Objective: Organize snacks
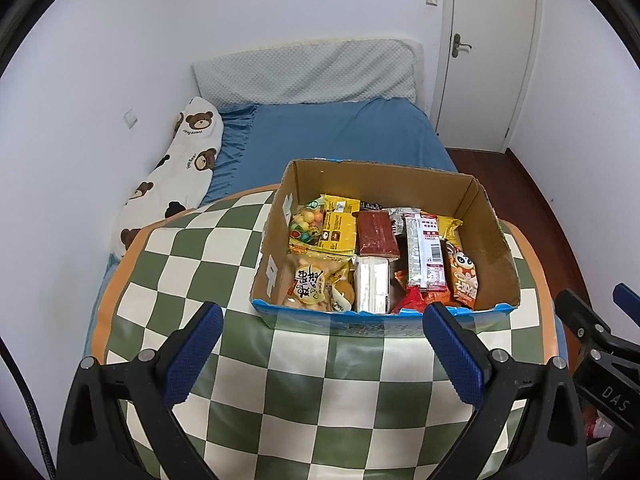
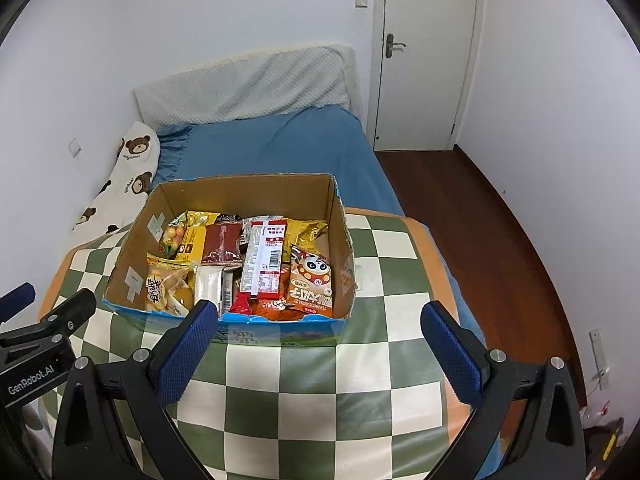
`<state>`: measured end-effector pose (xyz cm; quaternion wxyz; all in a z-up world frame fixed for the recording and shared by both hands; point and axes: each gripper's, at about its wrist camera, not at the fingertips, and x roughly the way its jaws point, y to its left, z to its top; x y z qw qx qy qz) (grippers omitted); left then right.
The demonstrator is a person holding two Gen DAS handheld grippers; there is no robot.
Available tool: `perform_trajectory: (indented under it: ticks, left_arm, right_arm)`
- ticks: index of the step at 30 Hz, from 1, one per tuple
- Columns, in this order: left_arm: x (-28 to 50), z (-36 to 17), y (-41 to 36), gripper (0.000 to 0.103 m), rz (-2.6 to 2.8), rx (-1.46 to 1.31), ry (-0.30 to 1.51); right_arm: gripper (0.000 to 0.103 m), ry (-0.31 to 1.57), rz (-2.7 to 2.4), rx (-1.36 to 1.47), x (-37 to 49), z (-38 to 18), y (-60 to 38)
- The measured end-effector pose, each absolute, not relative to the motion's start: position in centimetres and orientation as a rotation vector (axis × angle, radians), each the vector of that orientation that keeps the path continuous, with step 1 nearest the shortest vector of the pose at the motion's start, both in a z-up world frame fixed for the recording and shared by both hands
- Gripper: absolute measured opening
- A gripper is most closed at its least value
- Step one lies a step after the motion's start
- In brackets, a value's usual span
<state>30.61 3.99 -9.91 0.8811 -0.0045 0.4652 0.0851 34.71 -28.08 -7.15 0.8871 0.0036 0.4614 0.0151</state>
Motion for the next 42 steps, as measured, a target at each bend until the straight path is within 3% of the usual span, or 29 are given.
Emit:
perform_trajectory:
  ticks: [42]
  left_arm:
    - [29.76, -9.89, 3.52, 0.102, 0.140, 0.031, 0.973]
  right_arm:
    - [0.103, 0.971, 0.043, 0.020, 33.97, -6.98, -28.28]
